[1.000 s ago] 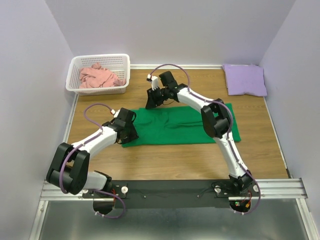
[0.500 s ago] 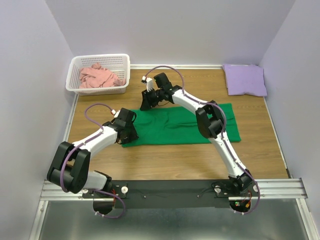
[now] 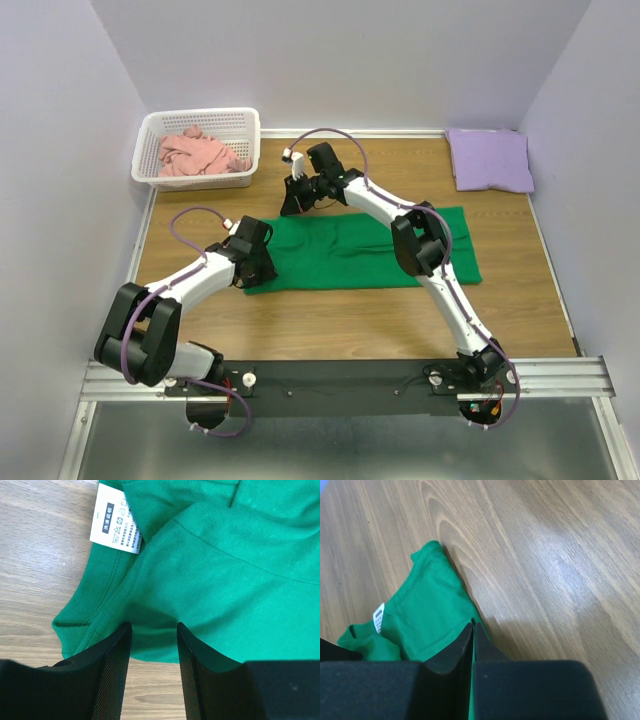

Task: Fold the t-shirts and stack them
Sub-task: Fold the tshirt

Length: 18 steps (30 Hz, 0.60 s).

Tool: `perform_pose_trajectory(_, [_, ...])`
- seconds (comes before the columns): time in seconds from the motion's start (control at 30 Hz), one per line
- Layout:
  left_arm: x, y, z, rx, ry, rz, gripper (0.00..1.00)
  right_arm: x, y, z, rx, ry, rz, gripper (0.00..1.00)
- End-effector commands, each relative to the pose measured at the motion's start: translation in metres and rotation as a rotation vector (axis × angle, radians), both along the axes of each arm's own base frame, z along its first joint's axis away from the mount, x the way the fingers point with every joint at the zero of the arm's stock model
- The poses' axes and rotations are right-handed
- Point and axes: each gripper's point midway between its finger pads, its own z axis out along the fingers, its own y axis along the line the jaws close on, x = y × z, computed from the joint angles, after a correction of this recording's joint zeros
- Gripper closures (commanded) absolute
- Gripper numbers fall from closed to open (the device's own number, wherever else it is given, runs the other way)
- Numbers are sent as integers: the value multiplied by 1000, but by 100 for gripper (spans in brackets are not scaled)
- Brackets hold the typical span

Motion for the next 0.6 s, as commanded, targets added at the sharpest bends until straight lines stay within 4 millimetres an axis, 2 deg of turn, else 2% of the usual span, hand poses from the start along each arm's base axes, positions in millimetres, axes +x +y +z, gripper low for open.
perform_pose_trajectory(0.0, [-5, -1, -8, -7, 27, -13, 51, 0, 9, 16, 38, -37, 31, 93])
perform_pose_trajectory(0.07, [-5, -2, -7, -8, 27, -14, 51, -1, 9, 14, 40, -27, 36, 99])
perform_pose_trajectory(0.27, [-4, -2, -7, -8, 25, -15, 51, -7, 7, 10, 38, -7, 48, 99])
perform_pose_trajectory(0.33, [-5, -2, -8, -9, 28, -16, 51, -6, 7, 11, 39, -15, 47, 85])
perform_pose_trajectory(0.43, [-6, -2, -8, -7, 31, -16, 51, -4, 7, 9, 30, -23, 38, 75])
perform_pose_trajectory(0.57, [-5, -2, -8, -8, 27, -18, 51, -6, 6, -1, 24, -2, 43, 73])
